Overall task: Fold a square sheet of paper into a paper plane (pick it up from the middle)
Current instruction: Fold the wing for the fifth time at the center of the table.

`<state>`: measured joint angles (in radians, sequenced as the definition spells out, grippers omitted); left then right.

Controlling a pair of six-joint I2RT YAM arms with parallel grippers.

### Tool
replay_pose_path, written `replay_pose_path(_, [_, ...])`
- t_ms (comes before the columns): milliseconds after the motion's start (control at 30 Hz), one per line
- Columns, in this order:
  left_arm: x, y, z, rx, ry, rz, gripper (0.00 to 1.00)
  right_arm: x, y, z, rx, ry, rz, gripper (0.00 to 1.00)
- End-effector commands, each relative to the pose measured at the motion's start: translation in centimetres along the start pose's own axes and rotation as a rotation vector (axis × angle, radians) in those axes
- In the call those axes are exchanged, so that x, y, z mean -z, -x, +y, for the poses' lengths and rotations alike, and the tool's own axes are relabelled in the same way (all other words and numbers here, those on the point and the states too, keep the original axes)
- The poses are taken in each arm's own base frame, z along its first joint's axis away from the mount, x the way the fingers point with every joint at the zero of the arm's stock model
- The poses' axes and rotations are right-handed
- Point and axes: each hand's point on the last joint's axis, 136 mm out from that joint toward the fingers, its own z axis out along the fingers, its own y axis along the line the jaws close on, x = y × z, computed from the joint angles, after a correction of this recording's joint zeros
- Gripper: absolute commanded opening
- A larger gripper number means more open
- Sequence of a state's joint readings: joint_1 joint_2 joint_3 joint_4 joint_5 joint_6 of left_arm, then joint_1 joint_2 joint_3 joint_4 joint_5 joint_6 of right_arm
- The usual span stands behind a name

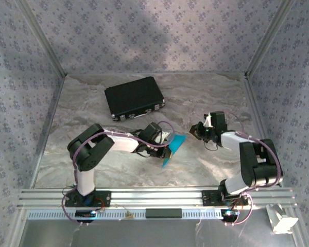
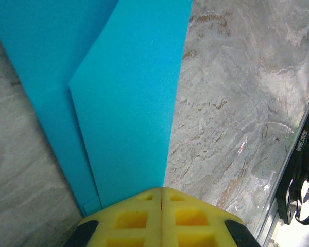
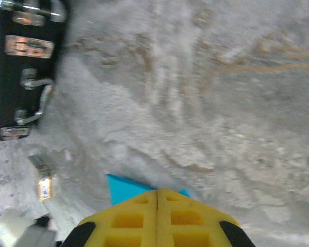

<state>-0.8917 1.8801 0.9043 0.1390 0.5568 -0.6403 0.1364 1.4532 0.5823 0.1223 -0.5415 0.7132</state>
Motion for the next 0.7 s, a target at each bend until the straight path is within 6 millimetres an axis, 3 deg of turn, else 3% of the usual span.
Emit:
replay_pose_path(0, [-0.7,-4.4,4.7,0.117,0.139,0.126,0.00,-0.1,-2.1,1.1,0.030,0.035,0.059,0.05])
replay_pose_path(167, [-0.8,-4.3,4.6,0.116,0.137,0.121,0.00,-1.8,-6.4,2.5,0.097,0.059,0.169,0.05])
replay_pose_path(300, [-0.7,-4.2,4.5,0.118,0.134,0.117,0.00,-3.0,-8.7,2.9,0.118,0.065,0.239,0.04])
replay_pose_path(500, [-0.7,-4.0,4.3,0.116,0.121,0.110,0.00,-4.6,-10.1,-0.6,0.064,-0.045,0.281,0.03])
replay_pose_path(667, [0.0,-3.3,3.1,0.107,0.099,0.087,0.00,-4.7,-10.6,-2.3,0.046,-0.100,0.282,0.00])
